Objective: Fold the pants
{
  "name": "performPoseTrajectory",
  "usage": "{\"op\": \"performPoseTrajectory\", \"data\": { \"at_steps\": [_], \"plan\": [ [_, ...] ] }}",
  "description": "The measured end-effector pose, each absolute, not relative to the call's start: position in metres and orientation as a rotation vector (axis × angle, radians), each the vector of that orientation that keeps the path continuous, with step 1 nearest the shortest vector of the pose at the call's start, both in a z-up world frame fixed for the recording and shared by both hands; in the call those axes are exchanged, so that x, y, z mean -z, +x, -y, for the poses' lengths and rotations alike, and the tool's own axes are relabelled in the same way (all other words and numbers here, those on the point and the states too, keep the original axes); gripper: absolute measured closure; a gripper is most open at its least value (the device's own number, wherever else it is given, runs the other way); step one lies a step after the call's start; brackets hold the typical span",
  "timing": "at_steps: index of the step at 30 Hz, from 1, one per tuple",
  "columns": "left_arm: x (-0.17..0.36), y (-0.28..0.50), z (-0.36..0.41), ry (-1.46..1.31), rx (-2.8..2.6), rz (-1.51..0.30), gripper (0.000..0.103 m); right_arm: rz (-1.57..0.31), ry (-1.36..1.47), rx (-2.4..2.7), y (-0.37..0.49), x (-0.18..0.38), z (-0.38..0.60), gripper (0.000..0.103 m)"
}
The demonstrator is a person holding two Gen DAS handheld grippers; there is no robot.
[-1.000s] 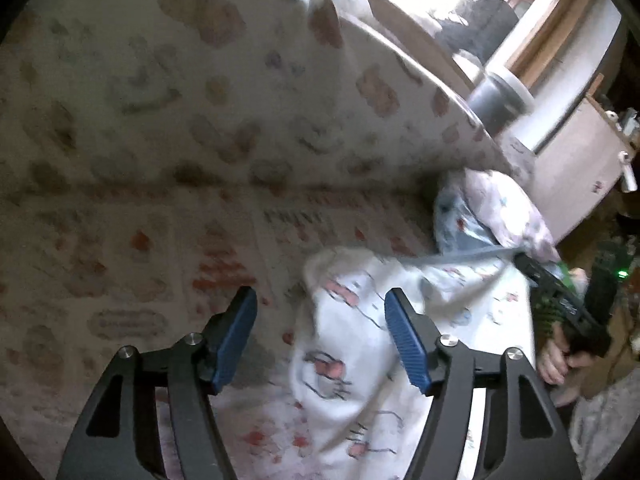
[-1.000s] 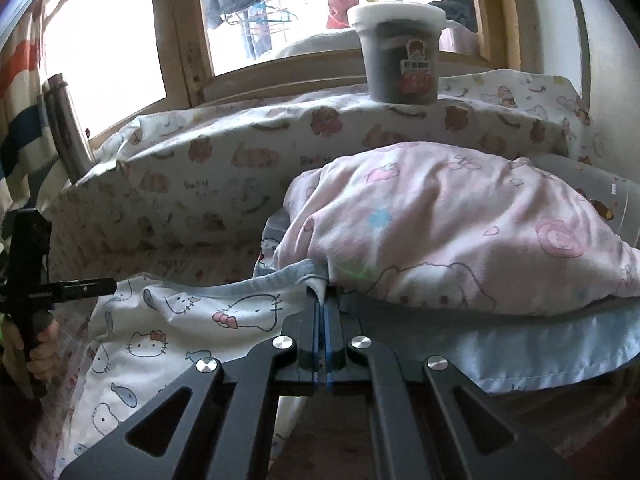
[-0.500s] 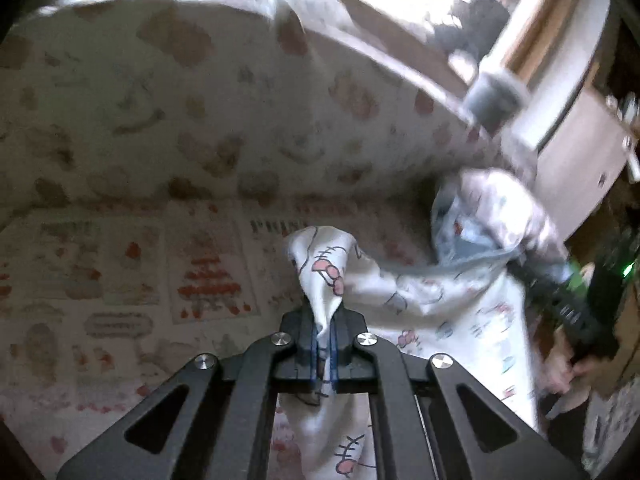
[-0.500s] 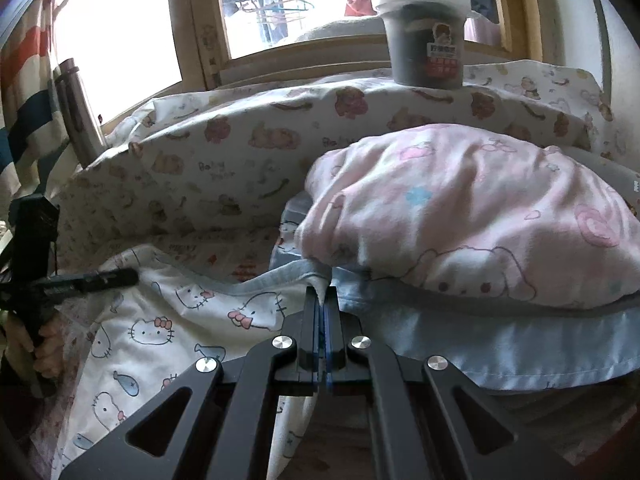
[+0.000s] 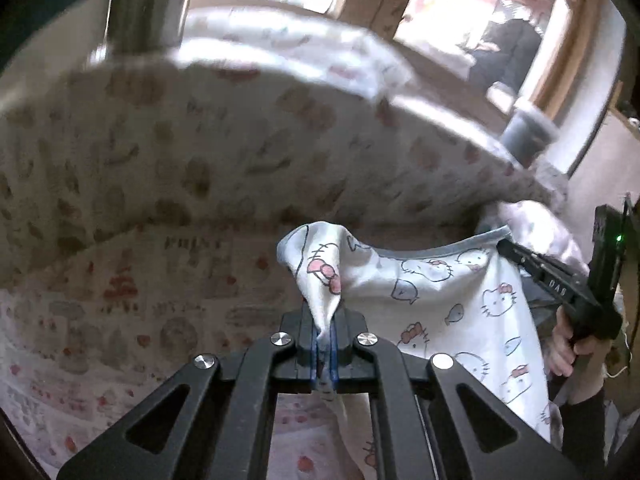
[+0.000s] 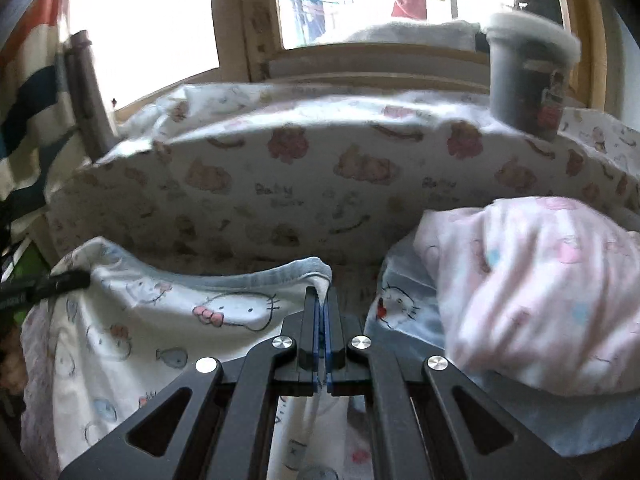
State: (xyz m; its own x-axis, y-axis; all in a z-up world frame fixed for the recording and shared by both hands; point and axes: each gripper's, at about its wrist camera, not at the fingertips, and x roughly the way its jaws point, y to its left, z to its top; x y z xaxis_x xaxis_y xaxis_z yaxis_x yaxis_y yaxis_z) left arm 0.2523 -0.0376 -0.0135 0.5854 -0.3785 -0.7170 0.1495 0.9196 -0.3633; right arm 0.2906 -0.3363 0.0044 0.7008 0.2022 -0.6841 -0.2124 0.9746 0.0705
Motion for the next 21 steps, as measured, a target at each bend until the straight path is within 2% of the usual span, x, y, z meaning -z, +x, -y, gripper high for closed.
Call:
{"op": "performPoseTrajectory", "data": {
  "at_steps": [3, 6, 8, 9, 10, 12, 13, 15, 21],
  "plan": [
    [0.036, 0.261, 0.036, -0.282, 0.302, -0.952, 0.099, -0.823, -0.003, -0.228, 0.301, 0.014, 0.331, 0.102],
    [0.044, 0.265, 0.038, -0.269, 0.308, -0.959, 0.094, -0.889, -0.036, -0.184, 0.307, 0.03, 0.331, 0.102],
    [0.042, 0.266, 0.036, -0.281, 0.31, -0.952, 0.081, -0.889, -0.026, -0.178, 0.308, 0.031, 0.335, 0.102],
    [0.04, 0.267, 0.037, -0.287, 0.311, -0.945, 0.067, -0.892, -0.016, -0.174, 0.308, 0.031, 0.338, 0.102],
    [0.037, 0.266, 0.035, -0.29, 0.303, -0.926, 0.057, -0.891, -0.009, -0.171, 0.308, 0.03, 0.34, 0.102],
    [0.033, 0.264, 0.034, -0.29, 0.298, -0.9, 0.052, -0.889, -0.002, -0.163, 0.308, 0.03, 0.343, 0.102],
    [0.032, 0.263, 0.033, -0.293, 0.306, -0.897, 0.047, -0.889, -0.002, -0.157, 0.308, 0.03, 0.344, 0.102],
    [0.031, 0.263, 0.031, -0.311, 0.307, -0.888, 0.043, -0.885, -0.01, -0.117, 0.309, 0.032, 0.347, 0.102],
    [0.027, 0.261, 0.03, -0.274, 0.259, -0.88, 0.043, -0.904, 0.049, -0.098, 0.311, 0.03, 0.36, 0.101]
  ]
}}
